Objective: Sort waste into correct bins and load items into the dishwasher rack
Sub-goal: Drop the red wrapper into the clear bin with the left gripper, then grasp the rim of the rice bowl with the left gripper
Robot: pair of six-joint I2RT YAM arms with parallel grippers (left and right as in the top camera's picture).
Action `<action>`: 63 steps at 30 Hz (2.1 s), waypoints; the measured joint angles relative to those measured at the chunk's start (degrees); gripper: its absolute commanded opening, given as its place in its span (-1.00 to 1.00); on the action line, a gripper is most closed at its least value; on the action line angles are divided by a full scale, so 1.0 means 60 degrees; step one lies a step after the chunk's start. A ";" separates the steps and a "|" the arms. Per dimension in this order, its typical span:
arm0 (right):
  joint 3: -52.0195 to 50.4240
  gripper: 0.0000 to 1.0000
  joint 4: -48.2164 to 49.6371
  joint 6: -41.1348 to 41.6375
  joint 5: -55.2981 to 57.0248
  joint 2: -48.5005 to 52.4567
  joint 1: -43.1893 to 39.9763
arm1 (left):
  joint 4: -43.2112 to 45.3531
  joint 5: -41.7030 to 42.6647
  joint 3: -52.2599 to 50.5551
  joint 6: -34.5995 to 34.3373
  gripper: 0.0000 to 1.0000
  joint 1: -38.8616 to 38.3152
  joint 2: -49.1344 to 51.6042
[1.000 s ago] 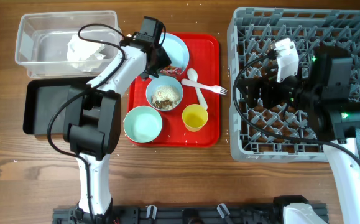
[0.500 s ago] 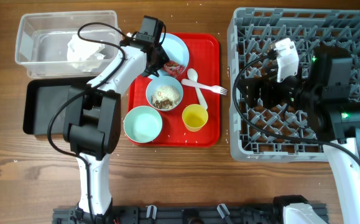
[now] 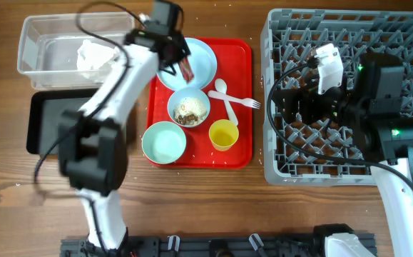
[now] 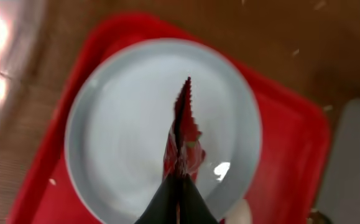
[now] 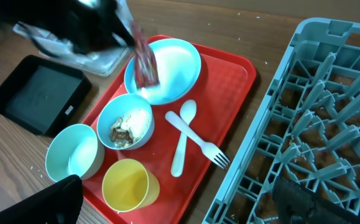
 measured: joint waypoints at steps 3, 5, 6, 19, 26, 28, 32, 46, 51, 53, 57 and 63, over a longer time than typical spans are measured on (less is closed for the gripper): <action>0.0000 0.97 0.0000 0.0000 0.0000 0.0000 0.0000 | -0.0189 0.0036 0.0186 0.0058 -0.92 0.0688 -0.1290; 0.0000 0.97 0.0000 0.0000 0.0000 0.0000 0.0000 | -0.0306 0.0025 0.0291 0.0062 -0.92 0.1249 -0.1847; 0.0000 0.97 0.0000 0.0000 0.0000 0.0000 0.0000 | -0.0375 0.0029 0.0342 0.0062 -0.92 0.1636 -0.2069; 0.0000 0.98 0.0004 0.0000 0.0000 0.0000 0.0000 | -0.0229 0.0011 0.0357 0.0164 0.63 0.4605 -0.0412; 0.0000 0.97 0.0004 0.0000 0.0000 0.0000 0.0000 | -0.0503 0.0812 0.0313 0.0794 0.63 0.4597 -0.0681; 0.0000 0.98 -0.0004 0.0000 0.0000 0.0000 0.0000 | -0.1053 0.1410 0.0313 0.1016 0.63 0.4528 -0.1133; 0.0000 0.97 0.0000 0.0000 0.0000 0.0000 0.0000 | -0.2572 0.2098 0.0321 0.1268 0.63 0.3701 -0.2259; 0.0000 0.98 0.0000 0.0004 0.0000 0.0000 0.0000 | -0.2736 0.1923 -0.0936 0.1100 0.51 -0.1341 -0.0900; 0.0000 0.99 -0.0058 0.0000 0.0000 0.0000 0.0000 | -0.2477 0.1122 -0.0991 0.1045 0.37 -0.2069 -0.0044; 0.0000 0.99 -0.0073 0.0004 0.0000 0.0000 0.0000 | -0.2470 0.0951 -0.0994 0.1042 0.24 -0.2317 0.0299; 0.0000 0.98 -0.0076 0.0004 0.0000 0.0000 0.0000 | -0.2342 0.0758 -0.0994 0.1093 0.11 -0.2448 0.0503; 0.0000 0.98 -0.0076 0.0004 0.0000 0.0000 0.0000 | -0.2080 0.0619 -0.0994 0.1526 -0.18 -0.2484 0.0590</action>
